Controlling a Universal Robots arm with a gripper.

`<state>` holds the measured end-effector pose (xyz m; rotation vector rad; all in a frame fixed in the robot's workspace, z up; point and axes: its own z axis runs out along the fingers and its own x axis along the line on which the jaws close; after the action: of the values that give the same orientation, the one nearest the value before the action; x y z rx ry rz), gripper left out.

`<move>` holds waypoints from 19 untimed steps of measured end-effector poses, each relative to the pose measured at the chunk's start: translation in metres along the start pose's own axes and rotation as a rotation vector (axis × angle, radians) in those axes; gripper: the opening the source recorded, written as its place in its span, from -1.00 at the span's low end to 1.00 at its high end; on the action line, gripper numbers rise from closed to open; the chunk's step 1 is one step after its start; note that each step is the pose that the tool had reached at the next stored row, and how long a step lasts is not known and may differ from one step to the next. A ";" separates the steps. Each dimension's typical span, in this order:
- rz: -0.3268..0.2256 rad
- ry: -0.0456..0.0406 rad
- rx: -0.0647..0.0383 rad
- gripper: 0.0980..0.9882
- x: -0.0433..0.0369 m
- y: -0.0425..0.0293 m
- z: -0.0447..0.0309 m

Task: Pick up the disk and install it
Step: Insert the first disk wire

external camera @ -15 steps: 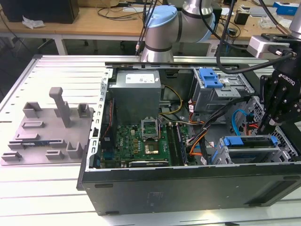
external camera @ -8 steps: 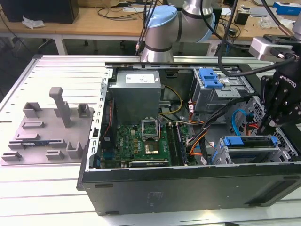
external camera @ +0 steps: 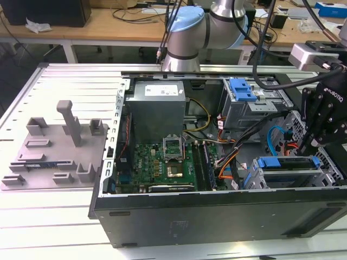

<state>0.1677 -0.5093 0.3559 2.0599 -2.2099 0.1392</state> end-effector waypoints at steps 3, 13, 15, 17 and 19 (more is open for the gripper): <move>0.000 0.0002 0.000 -0.85 0.0001 -0.0001 0.0001; 0.000 0.0000 0.000 -0.85 -0.0002 -0.0003 0.0017; 0.000 0.0001 0.000 -0.85 -0.0002 -0.0003 0.0019; 0.000 0.0001 0.000 -0.85 -0.0002 -0.0003 0.0020; 0.000 0.0000 0.000 -0.85 -0.0002 -0.0003 0.0022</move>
<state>0.1680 -0.5094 0.3537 2.0603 -2.2096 0.1393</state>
